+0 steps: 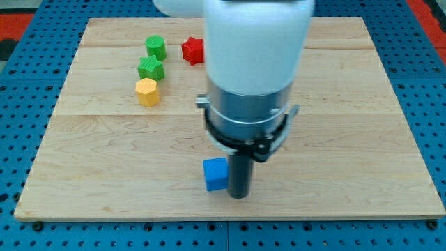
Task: Push the blue cube left to the yellow heart
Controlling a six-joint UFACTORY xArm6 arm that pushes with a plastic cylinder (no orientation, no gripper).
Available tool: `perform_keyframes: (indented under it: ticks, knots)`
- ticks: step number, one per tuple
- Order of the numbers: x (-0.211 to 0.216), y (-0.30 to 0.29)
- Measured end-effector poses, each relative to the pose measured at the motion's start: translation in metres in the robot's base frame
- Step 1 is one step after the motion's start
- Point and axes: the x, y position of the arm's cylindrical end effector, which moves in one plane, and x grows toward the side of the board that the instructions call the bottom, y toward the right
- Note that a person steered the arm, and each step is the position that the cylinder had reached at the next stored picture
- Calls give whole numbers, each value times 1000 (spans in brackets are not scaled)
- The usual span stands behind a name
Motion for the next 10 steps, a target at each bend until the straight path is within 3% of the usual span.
perform_keyframes:
  ticks: [1,3,6,8,10]
  knots:
    - [-9,-47]
    - [-77,-81]
    - [-97,-155]
    - [-97,-119]
    - [-102,-117]
